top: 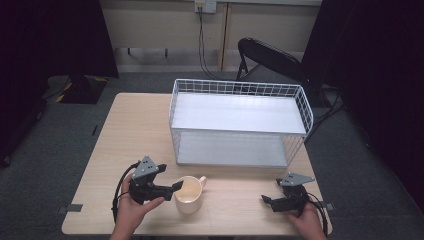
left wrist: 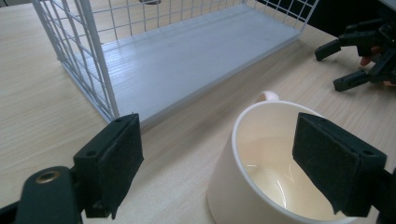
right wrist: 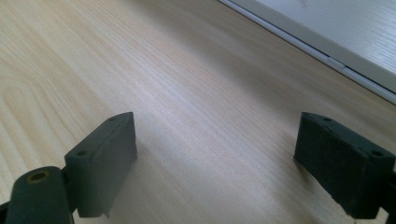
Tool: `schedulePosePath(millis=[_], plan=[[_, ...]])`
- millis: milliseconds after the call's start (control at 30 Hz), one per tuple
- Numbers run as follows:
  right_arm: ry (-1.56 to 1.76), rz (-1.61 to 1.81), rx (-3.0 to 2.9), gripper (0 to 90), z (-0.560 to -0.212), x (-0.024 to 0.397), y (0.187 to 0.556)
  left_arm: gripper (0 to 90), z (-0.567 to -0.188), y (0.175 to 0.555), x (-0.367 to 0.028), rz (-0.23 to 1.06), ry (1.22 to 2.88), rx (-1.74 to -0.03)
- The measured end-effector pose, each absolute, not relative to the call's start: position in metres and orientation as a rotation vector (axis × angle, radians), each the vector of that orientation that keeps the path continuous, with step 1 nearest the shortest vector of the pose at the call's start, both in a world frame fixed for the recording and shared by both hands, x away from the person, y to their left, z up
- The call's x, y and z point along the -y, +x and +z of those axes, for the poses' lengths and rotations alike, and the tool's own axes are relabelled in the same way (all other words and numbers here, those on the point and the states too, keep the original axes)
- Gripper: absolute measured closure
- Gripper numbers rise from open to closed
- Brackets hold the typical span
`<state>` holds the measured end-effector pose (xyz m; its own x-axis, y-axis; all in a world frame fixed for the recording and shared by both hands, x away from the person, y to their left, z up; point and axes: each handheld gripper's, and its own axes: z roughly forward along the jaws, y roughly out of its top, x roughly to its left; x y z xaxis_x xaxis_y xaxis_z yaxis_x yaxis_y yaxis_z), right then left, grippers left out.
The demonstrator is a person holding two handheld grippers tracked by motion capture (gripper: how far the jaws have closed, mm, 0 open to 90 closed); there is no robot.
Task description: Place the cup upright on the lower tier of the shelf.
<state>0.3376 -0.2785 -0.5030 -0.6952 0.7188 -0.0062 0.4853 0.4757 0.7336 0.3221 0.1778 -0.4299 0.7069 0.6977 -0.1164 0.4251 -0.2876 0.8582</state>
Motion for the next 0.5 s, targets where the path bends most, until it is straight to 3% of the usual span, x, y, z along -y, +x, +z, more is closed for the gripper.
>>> schedulePosePath(millis=[67, 233, 500], plan=[[1.020, 1.051, -2.413, 12.2, -0.5030, 0.2784, 0.3376, 18.1, -0.4313, 0.3217, -0.1759, 0.346, 1.933, -0.859], [1.021, 1.050, -2.415, 12.3, -0.5029, 0.2785, 0.3375, 33.6, -0.4352, 0.3207, -0.1727, 0.349, 1.944, -0.831], [1.022, 1.050, -2.413, 12.2, -0.5030, 0.2784, 0.3375, 42.4, -0.4398, 0.3200, -0.1682, 0.353, 1.957, -0.770]])
